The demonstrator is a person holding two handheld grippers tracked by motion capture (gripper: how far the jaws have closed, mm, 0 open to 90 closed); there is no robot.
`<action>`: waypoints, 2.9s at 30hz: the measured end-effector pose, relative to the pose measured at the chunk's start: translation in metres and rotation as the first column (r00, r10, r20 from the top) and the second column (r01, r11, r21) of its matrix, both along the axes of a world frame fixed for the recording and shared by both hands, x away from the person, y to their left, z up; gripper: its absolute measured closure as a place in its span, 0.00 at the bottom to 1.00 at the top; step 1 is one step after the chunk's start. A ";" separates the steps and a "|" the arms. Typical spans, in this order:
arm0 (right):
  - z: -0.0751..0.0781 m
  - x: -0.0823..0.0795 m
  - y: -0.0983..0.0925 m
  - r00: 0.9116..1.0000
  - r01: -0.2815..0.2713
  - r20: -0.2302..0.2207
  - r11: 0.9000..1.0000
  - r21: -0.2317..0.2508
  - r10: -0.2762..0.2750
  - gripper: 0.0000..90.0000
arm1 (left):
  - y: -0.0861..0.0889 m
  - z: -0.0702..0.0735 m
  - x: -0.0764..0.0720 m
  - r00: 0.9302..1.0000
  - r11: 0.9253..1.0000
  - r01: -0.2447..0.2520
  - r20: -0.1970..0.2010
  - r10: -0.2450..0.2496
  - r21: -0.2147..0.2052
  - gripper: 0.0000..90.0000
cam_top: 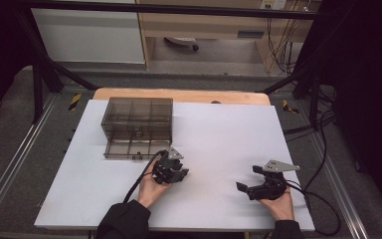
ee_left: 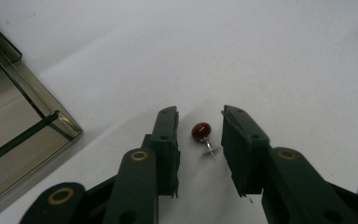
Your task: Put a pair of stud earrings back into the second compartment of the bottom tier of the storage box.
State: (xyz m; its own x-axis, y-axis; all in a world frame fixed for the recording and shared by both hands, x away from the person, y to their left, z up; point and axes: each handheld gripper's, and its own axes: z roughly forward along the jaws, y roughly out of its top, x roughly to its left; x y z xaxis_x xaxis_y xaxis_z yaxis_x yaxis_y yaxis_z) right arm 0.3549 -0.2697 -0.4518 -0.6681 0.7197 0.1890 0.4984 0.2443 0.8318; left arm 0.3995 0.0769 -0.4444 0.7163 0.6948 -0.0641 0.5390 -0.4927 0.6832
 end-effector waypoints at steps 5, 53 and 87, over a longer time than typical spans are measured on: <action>0.000 0.000 0.000 1.000 -0.002 -0.001 1.000 0.000 0.002 0.01 | 0.000 -0.002 0.000 1.000 1.000 -0.004 0.006 0.004 -0.001 0.82; 0.000 0.000 0.000 1.000 0.000 -0.003 1.000 0.002 0.000 0.01 | 0.039 0.032 -0.011 1.000 0.999 0.021 0.020 -0.020 -0.041 0.91; 0.000 0.000 0.000 1.000 0.000 -0.003 1.000 -0.002 0.000 0.01 | 0.114 0.070 0.006 0.996 0.997 -0.080 0.037 0.080 -0.007 0.91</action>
